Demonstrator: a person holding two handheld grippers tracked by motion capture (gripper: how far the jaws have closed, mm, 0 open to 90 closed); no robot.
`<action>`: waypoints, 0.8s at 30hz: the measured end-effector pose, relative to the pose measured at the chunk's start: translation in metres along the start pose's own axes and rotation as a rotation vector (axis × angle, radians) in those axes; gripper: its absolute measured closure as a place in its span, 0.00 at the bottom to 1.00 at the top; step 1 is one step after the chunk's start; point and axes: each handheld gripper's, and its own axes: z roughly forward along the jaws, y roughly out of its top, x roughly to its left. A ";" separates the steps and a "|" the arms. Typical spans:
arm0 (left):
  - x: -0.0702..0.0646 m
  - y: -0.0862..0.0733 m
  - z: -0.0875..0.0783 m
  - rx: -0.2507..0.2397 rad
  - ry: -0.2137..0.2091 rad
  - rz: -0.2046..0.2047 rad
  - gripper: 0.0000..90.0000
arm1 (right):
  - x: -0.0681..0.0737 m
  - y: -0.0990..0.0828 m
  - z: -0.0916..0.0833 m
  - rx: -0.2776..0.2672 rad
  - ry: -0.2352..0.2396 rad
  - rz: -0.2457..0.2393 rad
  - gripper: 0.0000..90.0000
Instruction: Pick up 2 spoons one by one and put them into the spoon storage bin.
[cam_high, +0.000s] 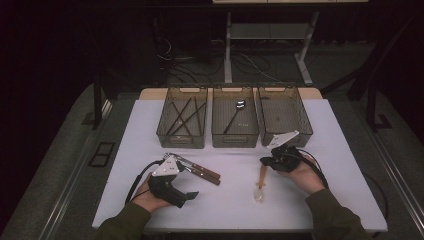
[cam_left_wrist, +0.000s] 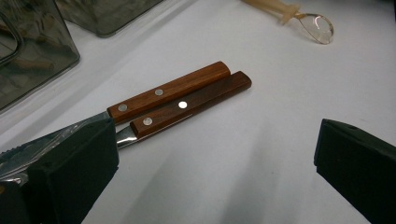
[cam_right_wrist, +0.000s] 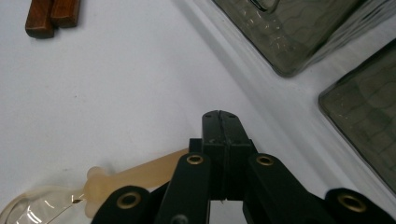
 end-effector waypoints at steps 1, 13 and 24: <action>0.000 0.000 0.000 0.000 0.000 0.000 0.00 | 0.000 -0.001 0.000 0.000 -0.002 -0.004 1.00; 0.000 0.000 0.000 0.000 0.001 0.000 0.00 | -0.005 -0.016 -0.009 0.004 -0.015 0.021 1.00; -0.001 0.000 0.000 -0.001 0.001 0.000 0.00 | -0.005 -0.020 -0.012 0.003 -0.017 0.038 1.00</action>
